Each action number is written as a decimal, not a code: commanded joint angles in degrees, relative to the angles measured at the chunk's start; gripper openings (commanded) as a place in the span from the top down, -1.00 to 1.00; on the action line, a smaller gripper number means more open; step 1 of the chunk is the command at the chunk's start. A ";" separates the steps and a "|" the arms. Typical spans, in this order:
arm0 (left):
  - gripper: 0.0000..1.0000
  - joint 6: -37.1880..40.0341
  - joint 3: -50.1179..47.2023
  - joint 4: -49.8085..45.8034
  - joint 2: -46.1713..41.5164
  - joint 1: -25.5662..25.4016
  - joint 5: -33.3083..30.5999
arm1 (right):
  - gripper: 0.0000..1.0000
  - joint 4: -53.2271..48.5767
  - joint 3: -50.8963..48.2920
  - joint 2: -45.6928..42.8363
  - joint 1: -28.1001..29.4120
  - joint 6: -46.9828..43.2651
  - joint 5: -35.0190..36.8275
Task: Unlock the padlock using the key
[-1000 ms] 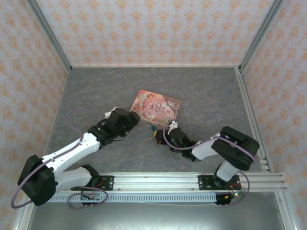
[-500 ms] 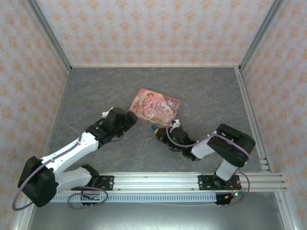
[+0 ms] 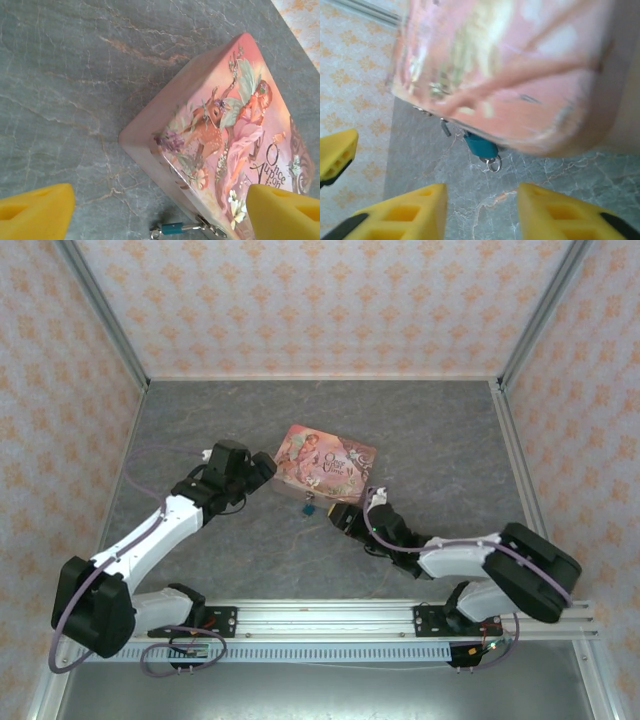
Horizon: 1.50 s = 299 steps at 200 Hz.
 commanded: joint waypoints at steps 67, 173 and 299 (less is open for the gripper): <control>-0.78 18.06 13.67 5.09 18.70 4.63 13.87 | -0.59 0.97 2.50 -1.77 -1.20 -4.61 -5.32; -0.43 21.38 11.98 8.47 27.58 4.74 19.64 | -0.58 5.66 5.32 7.13 -10.12 -12.48 -11.15; -0.29 13.98 -6.55 9.59 11.30 0.17 14.26 | -0.59 19.58 7.56 14.68 -21.57 -20.43 -24.72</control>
